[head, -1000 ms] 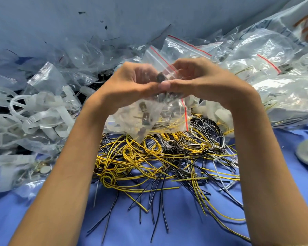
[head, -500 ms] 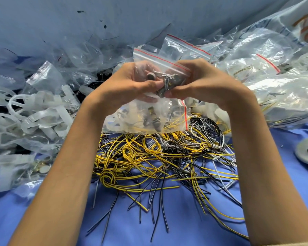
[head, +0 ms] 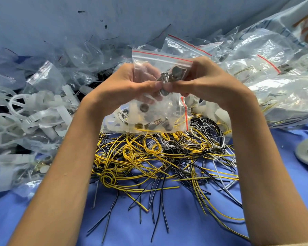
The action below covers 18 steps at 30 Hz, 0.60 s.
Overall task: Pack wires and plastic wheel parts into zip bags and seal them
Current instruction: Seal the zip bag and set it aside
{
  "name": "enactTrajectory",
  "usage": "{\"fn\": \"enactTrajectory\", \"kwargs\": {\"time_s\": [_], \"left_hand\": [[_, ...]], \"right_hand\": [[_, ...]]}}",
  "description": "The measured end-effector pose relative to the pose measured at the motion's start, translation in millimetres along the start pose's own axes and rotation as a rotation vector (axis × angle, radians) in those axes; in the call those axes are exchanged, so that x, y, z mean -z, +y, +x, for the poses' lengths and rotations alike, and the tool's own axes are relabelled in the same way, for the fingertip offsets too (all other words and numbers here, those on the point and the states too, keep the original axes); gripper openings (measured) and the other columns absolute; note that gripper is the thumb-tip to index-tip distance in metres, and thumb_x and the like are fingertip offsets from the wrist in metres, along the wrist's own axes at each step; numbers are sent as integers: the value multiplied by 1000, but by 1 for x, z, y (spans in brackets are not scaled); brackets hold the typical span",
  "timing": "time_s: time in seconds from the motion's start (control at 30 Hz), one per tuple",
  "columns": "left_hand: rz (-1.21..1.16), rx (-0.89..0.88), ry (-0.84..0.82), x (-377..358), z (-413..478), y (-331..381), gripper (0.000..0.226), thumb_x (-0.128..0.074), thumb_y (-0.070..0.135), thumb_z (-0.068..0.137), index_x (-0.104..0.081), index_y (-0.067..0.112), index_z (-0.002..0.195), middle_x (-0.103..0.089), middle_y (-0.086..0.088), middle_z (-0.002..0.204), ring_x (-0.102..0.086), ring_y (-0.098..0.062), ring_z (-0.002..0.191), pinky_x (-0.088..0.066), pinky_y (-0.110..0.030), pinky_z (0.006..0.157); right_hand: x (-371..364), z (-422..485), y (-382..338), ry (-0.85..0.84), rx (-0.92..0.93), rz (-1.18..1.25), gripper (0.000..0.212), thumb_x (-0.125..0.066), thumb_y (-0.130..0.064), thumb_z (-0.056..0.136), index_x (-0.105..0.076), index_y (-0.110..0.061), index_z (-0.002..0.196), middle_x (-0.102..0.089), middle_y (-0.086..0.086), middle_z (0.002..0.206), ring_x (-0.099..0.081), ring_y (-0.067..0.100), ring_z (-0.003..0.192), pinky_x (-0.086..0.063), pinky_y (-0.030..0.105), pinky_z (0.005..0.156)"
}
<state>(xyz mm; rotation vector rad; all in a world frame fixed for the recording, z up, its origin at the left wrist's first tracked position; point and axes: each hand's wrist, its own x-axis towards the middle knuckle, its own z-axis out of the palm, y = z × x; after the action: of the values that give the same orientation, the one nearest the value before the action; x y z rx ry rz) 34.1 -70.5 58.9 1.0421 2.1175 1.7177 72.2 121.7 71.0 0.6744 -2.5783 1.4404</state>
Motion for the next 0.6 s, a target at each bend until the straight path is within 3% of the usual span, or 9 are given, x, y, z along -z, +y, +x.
{"fn": "enactTrajectory", "kwargs": {"time_s": [0.03, 0.13, 0.37, 0.6], "left_hand": [[-7, -2, 12, 0, 0, 0, 20, -64, 19, 75, -57, 12, 93, -73, 3, 73, -69, -10, 69, -56, -22, 65], [0, -6, 49, 3, 0, -1, 18, -64, 20, 75, -58, 14, 91, -72, 4, 75, -69, -11, 69, -55, -24, 65], [-1, 4, 55, 6, 0, -4, 19, -65, 21, 77, -59, 14, 93, -73, 2, 78, -69, -13, 71, -56, -24, 65], [10, 32, 16, 3, 0, -3, 28, -71, 17, 76, -59, 11, 100, -72, 3, 82, -68, -13, 75, -56, -27, 70]], "right_hand": [[0, 0, 0, 13, -5, 5, 18, -73, -21, 81, -65, -4, 84, -60, 3, 67, -52, 8, 58, -41, 20, 54], [1, 1, 0, 66, -24, 50, 10, -67, -21, 87, -65, -15, 79, -63, -9, 59, -58, 4, 58, -50, 18, 58], [2, -1, -5, 45, -42, 112, 14, -57, -16, 93, -64, -14, 81, -64, 3, 73, -58, 6, 59, -49, 19, 61], [0, 1, -3, 22, -91, 81, 11, -58, -22, 92, -58, -13, 85, -59, 2, 73, -58, 11, 62, -49, 23, 63]]}}
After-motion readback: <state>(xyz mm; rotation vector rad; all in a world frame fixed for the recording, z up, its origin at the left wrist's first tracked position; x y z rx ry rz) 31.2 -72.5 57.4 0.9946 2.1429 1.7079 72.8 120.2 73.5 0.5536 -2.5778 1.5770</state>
